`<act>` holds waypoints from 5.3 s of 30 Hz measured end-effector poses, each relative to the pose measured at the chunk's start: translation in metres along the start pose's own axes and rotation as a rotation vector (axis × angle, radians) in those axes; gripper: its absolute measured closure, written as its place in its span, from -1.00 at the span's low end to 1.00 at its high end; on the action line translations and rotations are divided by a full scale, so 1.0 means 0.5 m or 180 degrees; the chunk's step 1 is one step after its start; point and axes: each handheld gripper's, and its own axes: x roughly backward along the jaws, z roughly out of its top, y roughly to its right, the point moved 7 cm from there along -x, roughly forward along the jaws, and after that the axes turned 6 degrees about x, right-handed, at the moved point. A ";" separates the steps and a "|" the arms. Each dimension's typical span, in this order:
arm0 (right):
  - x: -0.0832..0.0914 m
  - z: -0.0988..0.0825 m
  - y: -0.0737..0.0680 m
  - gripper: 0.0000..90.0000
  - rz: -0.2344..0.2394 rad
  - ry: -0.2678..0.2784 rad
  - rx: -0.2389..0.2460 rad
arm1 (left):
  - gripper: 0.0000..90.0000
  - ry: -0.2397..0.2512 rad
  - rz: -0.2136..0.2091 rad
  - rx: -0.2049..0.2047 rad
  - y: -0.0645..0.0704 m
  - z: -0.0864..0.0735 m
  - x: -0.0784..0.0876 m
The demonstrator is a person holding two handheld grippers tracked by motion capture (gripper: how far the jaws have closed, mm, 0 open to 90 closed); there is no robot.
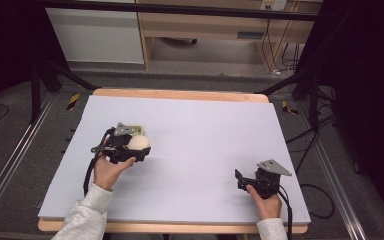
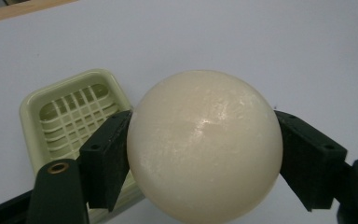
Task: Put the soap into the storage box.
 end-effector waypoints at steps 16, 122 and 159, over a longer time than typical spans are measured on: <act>-0.004 -0.001 -0.001 -0.92 0.0005 -0.0011 0.0021 | -0.46 -0.0018 0.0079 0.0082 -0.036 0.008 -0.006; -0.016 0.003 -0.015 -0.92 -0.0019 -0.0066 0.0063 | -0.46 -0.0407 0.0462 0.0147 -0.147 -0.016 -0.109; -0.010 -0.001 -0.001 -0.91 -0.0064 -0.0072 -0.0031 | -0.43 0.0306 0.0142 0.0152 -0.069 -0.032 0.021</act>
